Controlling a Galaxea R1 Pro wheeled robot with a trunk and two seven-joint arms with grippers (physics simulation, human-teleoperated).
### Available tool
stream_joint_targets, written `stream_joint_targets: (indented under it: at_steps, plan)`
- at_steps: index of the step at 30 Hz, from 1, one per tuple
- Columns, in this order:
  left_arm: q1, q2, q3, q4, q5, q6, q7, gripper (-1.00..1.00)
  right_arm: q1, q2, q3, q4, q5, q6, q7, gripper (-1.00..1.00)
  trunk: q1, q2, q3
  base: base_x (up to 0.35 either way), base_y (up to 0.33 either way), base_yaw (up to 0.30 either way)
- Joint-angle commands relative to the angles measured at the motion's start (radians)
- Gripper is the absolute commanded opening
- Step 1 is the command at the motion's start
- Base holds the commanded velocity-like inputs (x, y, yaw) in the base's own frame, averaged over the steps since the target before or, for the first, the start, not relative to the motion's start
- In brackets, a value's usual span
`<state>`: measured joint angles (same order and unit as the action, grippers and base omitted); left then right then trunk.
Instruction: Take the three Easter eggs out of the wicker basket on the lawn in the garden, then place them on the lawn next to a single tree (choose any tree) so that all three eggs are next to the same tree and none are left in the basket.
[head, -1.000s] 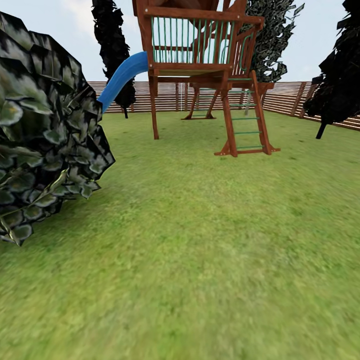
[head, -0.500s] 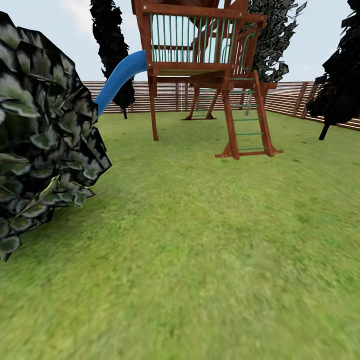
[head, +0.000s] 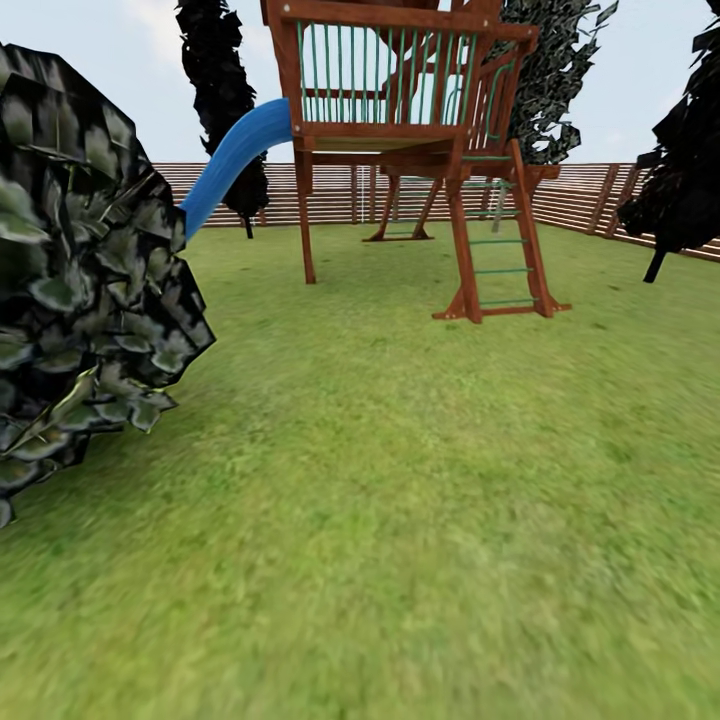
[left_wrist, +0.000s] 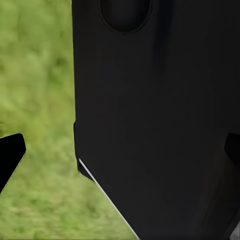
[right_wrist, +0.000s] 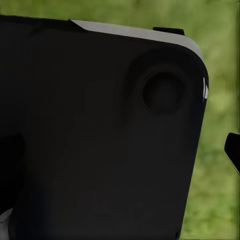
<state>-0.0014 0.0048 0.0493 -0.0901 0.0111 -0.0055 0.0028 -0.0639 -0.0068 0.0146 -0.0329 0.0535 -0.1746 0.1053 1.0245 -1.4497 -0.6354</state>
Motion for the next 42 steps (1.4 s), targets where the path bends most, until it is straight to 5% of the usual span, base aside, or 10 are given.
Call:
stream_joint_targets:
  at_steps: [1,42]
  plan:
    - [0.000,0.000,0.005,0.000,0.001,-0.001,0.000,1.00,-0.001,0.000,0.001,0.001,0.005,-0.003,0.001,1.00,0.001,0.000,-0.001,0.314,0.000,0.000]
    - [0.000,0.000,0.006,-0.002,0.001,-0.001,0.000,1.00,-0.001,0.001,0.001,0.001,0.006,-0.003,0.002,1.00,0.001,0.000,-0.001,0.314,0.000,0.000]
